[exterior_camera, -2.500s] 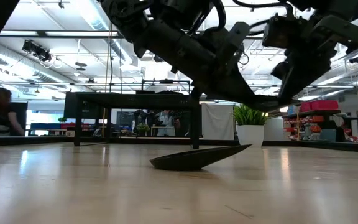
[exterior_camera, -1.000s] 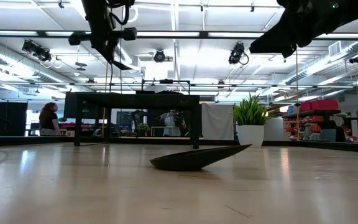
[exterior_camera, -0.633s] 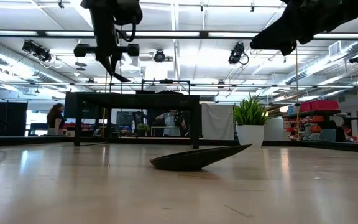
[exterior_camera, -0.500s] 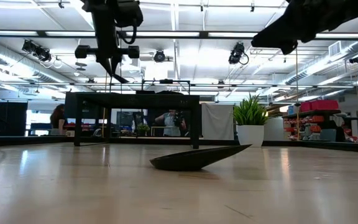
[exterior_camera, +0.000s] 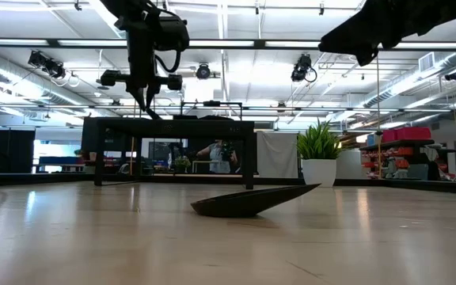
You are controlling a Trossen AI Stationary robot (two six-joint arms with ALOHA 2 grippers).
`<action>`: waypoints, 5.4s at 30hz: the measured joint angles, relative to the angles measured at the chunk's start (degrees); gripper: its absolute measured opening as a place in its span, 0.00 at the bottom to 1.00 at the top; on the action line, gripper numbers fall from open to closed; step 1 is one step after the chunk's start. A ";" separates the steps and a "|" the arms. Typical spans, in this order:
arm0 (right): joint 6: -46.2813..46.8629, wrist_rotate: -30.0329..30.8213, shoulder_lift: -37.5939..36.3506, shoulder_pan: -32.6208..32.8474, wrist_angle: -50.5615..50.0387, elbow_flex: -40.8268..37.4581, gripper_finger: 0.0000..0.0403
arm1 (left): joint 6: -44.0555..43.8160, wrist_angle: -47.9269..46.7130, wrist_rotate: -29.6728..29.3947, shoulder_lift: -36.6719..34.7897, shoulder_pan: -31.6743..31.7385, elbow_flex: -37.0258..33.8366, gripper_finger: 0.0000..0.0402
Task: Pick & Place Mini shaped plates
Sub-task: Stack the black drop-shaped plate on top of the drop-shaped plate on the shelf
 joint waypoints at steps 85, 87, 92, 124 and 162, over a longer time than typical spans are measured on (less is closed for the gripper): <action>-2.97 -1.29 0.04 1.29 1.41 -0.02 0.21 | 36.70 50.56 10.68 -3.35 -50.42 -20.21 0.03; -2.99 -1.29 0.04 1.29 2.56 -0.02 0.21 | 37.83 55.73 11.31 -0.16 -53.21 -20.59 0.03; -3.16 -1.28 0.04 1.28 5.41 -0.02 0.21 | 38.96 56.49 12.83 9.65 -57.02 -16.64 0.04; -1.48 -1.29 0.04 -1.55 9.98 -0.02 0.21 | 41.02 60.25 30.13 25.79 -53.07 -13.07 0.02; -3.53 -1.33 2.63 -1.53 9.69 -0.02 0.21 | 25.76 10.47 -3.64 -24.33 -21.98 -9.22 0.01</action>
